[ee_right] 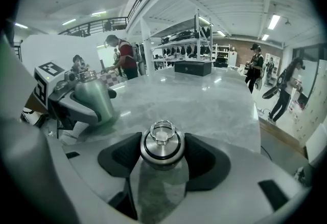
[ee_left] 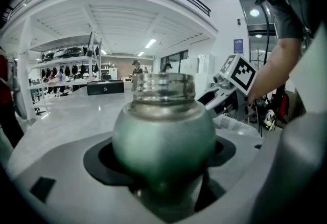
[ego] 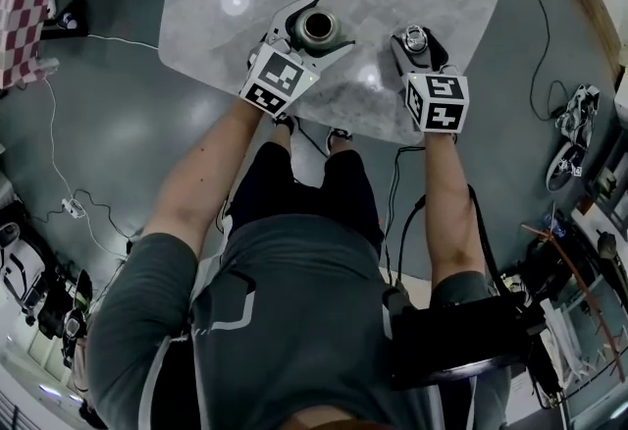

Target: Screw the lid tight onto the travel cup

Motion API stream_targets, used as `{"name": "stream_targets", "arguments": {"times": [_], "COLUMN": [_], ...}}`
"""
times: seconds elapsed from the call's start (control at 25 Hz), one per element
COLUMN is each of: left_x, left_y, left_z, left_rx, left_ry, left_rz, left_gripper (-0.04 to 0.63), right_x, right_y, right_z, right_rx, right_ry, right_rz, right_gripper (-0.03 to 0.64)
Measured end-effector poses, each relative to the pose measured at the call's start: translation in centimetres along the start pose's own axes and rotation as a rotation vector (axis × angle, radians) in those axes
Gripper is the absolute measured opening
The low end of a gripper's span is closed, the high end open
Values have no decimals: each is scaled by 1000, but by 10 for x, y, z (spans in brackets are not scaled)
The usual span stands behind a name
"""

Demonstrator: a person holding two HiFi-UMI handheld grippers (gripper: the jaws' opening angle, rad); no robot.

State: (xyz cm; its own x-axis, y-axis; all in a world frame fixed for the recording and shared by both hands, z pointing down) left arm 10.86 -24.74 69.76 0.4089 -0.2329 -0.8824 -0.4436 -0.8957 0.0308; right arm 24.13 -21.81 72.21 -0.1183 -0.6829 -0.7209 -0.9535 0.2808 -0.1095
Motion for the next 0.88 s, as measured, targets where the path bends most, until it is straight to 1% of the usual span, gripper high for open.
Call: {"name": "stream_targets", "arguments": {"times": [0.16,0.36,0.52,0.72,0.88], "left_x": [30,75,103,128,162], "left_y": [-4,-8,-16,-28,-37], "left_z": [21,54,77,108,122], "left_rx": [-31,-51,-72,-103,-125], "left_ry": [-29,-65,-76,-68,-95], "left_rz": [-39,-49,-71,-78,-109], "left_gripper": [399,399,399,399,399], "right_x": [21,55,82,112,142], "right_y": [12,26,36,49,51], "right_z": [17,49,79,120,155], "right_rx": [29,60,86,106,121], "right_ry": [-29,-79,-117,-147,-195], "right_rz": [9,11,28,35,60], "right_gripper": [279,279,279,279,279]}}
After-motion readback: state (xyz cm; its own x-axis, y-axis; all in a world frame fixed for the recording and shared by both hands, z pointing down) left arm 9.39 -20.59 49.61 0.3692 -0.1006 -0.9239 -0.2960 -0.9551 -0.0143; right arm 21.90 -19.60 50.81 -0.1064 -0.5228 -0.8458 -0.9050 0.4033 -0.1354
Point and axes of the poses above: the fingertips, and each gripper's own axes: z backward along the fingers, y to its left, x out of its top, the point moved 1 cm from there along z, backward along the fingers, and after that the axes turned 1 degree about x, right-handed, at the moved point
